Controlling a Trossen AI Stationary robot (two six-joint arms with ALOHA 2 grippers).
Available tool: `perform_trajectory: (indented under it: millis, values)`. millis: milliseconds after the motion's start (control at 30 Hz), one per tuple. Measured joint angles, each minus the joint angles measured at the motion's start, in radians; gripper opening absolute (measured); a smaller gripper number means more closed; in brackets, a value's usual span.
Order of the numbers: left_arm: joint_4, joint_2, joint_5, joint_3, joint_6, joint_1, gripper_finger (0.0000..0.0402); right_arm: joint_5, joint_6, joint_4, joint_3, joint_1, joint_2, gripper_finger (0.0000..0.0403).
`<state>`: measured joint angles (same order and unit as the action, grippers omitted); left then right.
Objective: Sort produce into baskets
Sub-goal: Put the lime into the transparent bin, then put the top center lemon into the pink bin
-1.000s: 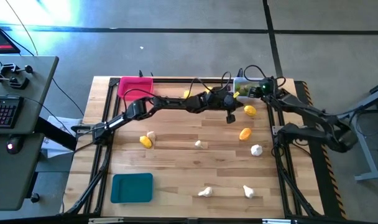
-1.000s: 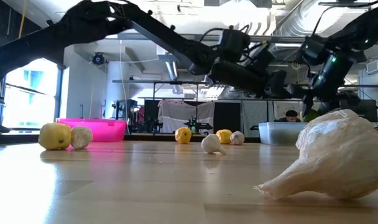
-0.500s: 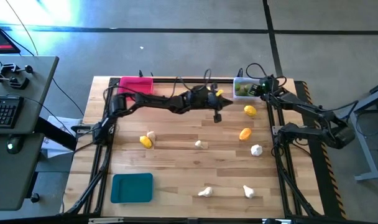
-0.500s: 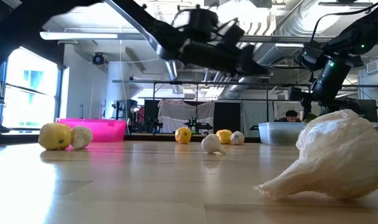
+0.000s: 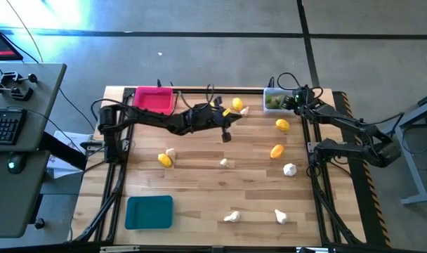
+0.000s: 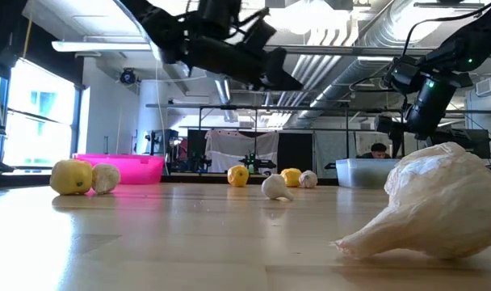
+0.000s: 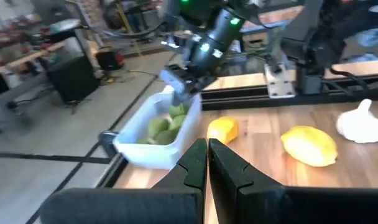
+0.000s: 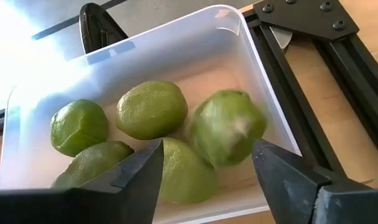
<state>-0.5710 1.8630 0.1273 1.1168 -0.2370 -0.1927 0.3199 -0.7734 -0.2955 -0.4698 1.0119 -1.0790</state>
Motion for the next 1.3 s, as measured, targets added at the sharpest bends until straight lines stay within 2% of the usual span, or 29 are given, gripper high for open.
perform_trajectory:
  millis: [200, 300, 400, 567, 633, 767, 900, 1000, 1300]
  values:
    - [-0.026, -0.109, 0.076, -0.161, 0.048, 0.006, 0.0002, 0.013, 0.018, 0.006, 0.0, -0.005, 0.001, 0.0235]
    - [-0.055, -0.162, 0.114, -0.242, 0.068, 0.006, 0.0002, 0.008, 0.046, 0.034, 0.0, -0.006, 0.001, 0.022]
    - [-0.087, -0.209, 0.147, -0.316, 0.07, 0.002, 0.0002, 0.006, 0.062, 0.045, 0.0, -0.013, 0.0, 0.0171]
    - [-0.087, -0.283, 0.171, -0.407, 0.07, -0.011, 0.0002, 0.006, 0.109, 0.023, 0.0, -0.015, 0.0, 0.004]
    - [-0.087, -0.31, 0.172, -0.436, 0.07, -0.018, 0.0002, 0.02, 0.131, 0.016, 0.0, -0.026, 0.0, 0.0011]
    - [-0.098, -0.36, 0.14, -0.489, 0.072, -0.026, 0.0002, 0.022, 0.17, 0.012, 0.0, -0.065, 0.0, 0.0019]
    - [-0.116, -0.401, 0.077, -0.532, 0.132, -0.037, 0.0002, 0.033, 0.215, 0.005, 0.0, -0.113, 0.0, 0.0003]
    - [-0.125, -0.43, 0.069, -0.559, 0.136, -0.037, 0.0001, 0.065, 0.246, 0.01, 0.0, -0.163, -0.001, 0.0003]
    - [-0.117, -0.456, 0.038, -0.578, 0.129, 0.016, 0.0, 0.042, 0.407, 0.218, 0.0, -0.357, 0.0, 0.0]
